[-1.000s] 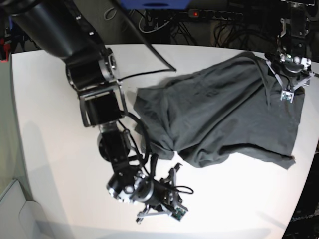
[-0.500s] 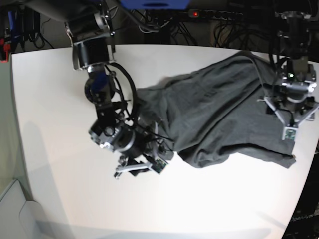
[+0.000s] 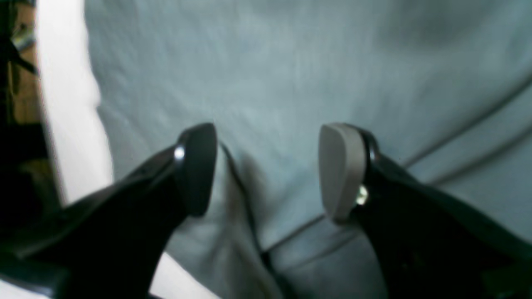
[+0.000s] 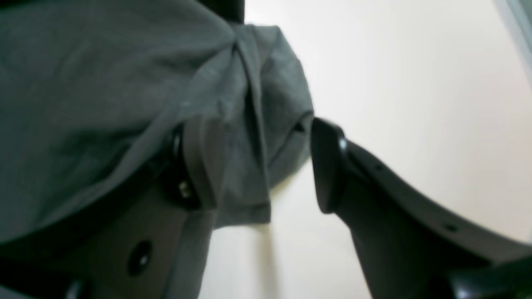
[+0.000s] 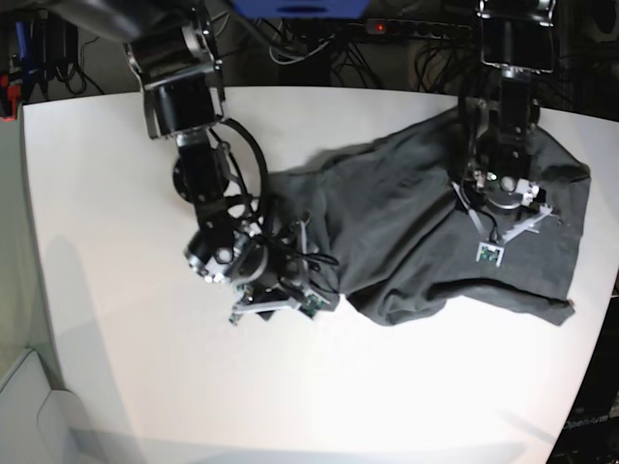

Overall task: Layout the t-shirt on the table in an organized manner, then fold the t-shirt properly
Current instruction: 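Release the shirt with the right gripper and raise it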

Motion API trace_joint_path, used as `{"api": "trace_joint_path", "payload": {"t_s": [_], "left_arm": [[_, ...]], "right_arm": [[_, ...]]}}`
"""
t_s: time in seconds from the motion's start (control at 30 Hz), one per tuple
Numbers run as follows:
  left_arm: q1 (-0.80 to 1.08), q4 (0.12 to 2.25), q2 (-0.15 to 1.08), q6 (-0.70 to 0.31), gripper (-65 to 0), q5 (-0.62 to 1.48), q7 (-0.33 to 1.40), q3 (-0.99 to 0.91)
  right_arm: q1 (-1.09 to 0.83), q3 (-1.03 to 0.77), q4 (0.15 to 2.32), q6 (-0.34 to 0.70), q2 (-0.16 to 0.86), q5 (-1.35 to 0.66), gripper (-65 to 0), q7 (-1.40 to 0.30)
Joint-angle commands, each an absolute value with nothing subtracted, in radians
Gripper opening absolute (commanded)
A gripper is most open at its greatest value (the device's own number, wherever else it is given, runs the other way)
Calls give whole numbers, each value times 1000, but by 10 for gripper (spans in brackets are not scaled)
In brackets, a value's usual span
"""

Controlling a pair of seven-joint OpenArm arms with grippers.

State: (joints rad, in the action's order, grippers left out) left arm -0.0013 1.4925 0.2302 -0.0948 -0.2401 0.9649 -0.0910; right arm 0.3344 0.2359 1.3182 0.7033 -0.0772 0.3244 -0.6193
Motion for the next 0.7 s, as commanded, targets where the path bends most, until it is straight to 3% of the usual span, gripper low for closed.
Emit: {"api": "trace_joint_path", "payload": {"t_s": [0.0,0.27,0.37,0.5,0.67], "left_arm": [[-13,1500,242,-91,-270,-265,955,-96],[1,1455,243,-91,-270,-259,938,-97],[2,1455,243,-91,-270,-259,938,-97],[-1,1455,243,-91,-270,-259,938,-97],[1,1455,243,-91,-270,-259,937,-97]], "right_arm": [[380,237,1314,698,-85,315,-310,-596],[386,242,1236,698,-105,314,-324,-595],[381,242,1236,698,-111,317,-405,-604],[375,242,1274,698,-110,318,-640,-605],[280,254,1529,698,-71,317,-648,-661]]}}
